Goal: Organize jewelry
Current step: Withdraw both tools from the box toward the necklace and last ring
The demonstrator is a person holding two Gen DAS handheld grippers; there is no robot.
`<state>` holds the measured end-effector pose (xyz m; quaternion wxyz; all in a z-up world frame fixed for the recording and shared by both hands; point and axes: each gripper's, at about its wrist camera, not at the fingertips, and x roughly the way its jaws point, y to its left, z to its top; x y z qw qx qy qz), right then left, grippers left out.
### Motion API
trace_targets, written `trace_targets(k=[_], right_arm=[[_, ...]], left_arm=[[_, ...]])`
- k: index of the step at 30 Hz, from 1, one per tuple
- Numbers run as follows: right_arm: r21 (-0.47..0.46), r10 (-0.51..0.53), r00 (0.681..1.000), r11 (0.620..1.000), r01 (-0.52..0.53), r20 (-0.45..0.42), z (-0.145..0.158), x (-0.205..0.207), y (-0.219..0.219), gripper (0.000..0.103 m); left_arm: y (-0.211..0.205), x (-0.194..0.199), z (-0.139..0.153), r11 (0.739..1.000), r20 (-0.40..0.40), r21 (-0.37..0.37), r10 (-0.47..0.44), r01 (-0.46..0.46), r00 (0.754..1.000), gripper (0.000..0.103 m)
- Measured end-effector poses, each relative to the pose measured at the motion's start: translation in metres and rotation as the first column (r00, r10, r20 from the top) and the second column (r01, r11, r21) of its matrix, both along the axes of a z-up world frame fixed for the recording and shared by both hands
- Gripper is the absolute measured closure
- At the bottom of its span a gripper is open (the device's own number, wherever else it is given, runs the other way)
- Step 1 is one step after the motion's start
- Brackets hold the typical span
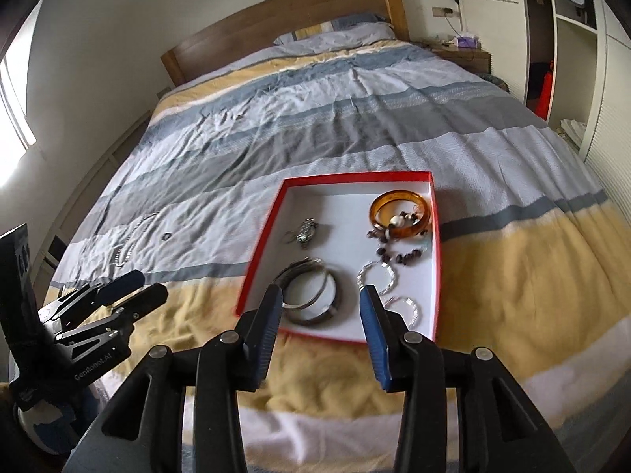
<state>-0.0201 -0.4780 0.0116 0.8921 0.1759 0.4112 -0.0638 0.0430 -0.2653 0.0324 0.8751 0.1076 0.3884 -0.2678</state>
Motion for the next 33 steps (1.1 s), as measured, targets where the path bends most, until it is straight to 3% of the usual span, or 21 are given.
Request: trace_targets(k=[17, 33], right_arm=[[-0.014, 0.063, 0.994, 0.998, -0.062, 0.085, 0.039, -0.043, 0.087, 0.06], [-0.06, 0.144, 0.979, 0.989, -0.137, 0.146, 0.072, -0.064, 0.146, 0.059]], left_arm=[[0.107, -0.05, 0.042, 0.987, 0.132, -0.058, 0.159, -0.153, 0.978, 0.056], [0.173, -0.085, 0.076, 0.966, 0.213, -0.125, 0.251, -0.228, 0.944, 0.055]])
